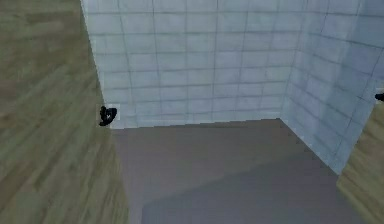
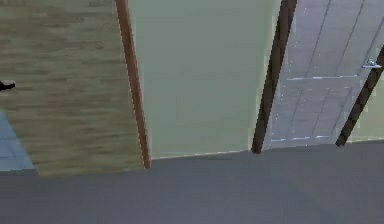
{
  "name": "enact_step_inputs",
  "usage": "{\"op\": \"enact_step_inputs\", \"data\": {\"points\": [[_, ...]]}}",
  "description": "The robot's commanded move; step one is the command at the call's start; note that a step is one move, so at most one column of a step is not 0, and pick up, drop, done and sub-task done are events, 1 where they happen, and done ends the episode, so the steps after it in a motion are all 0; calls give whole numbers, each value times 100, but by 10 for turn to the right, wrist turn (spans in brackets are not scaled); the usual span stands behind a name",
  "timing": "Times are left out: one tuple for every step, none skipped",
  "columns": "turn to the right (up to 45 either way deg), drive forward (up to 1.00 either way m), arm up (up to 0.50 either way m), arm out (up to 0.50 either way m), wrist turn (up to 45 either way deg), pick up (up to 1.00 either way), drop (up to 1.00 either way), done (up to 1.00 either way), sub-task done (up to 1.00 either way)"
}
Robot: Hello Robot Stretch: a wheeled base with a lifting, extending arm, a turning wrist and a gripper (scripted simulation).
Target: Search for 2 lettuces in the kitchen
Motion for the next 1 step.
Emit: {"op": "enact_step_inputs", "data": {"points": [[180,0,0,0,0,0,0,0,0]]}}
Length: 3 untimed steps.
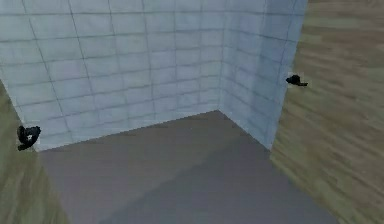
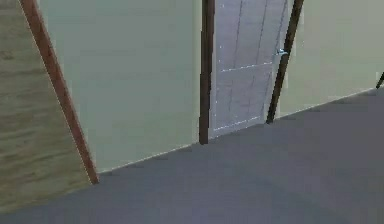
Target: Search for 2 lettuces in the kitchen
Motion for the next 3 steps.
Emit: {"op": "enact_step_inputs", "data": {"points": [[0,70,0,0,0,0,0,0,0],[-210,0,0,0,0,0,0,0,0],[0,65,0,0,0,0,0,0,0]]}}
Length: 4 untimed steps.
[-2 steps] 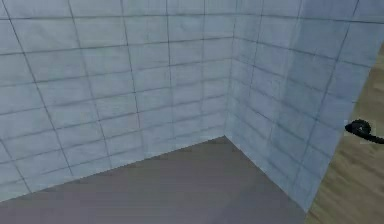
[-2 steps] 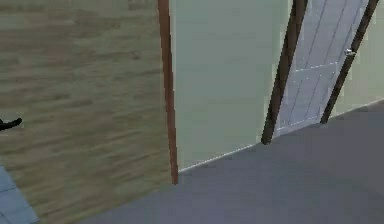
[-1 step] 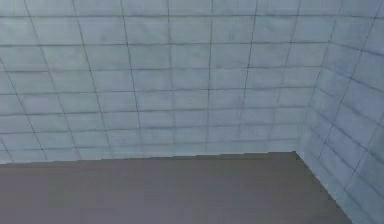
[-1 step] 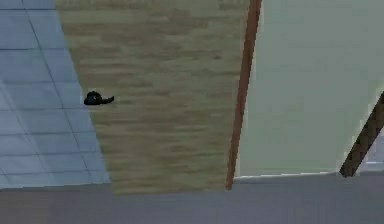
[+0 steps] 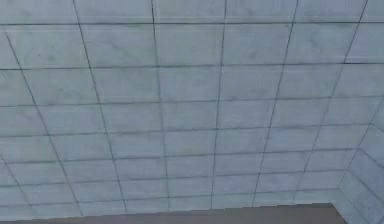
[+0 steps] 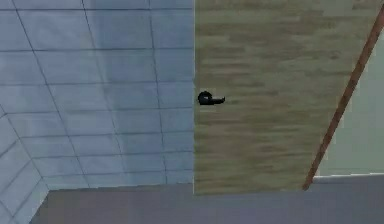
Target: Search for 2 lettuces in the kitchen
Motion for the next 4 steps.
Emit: {"op": "enact_step_inputs", "data": {"points": [[-210,0,0,0,0,0,0,0,0],[0,55,0,0,0,0,0,0,0],[-450,0,0,0,0,0,0,0,0],[-390,0,0,0,0,0,0,0,0]]}}
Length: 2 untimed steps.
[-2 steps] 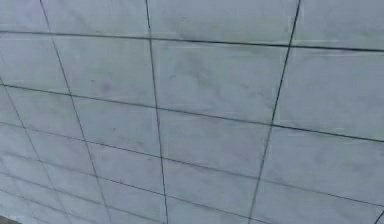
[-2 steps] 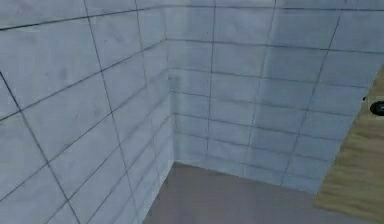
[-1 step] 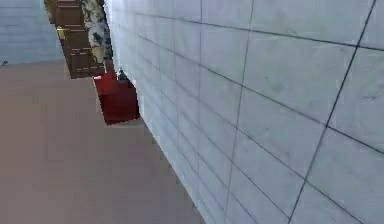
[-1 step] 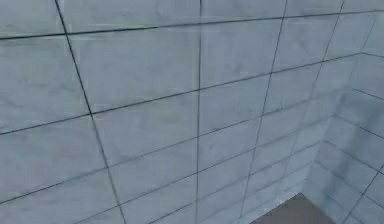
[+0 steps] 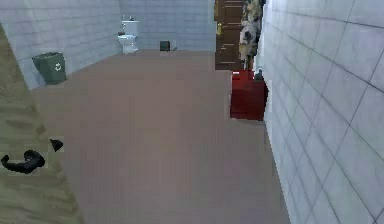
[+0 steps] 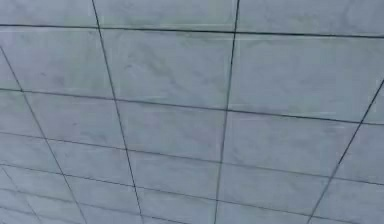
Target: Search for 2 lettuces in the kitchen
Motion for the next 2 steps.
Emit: {"op": "enact_step_inputs", "data": {"points": [[0,100,0,0,0,0,0,0,0],[0,100,0,0,0,0,0,0,0]]}}
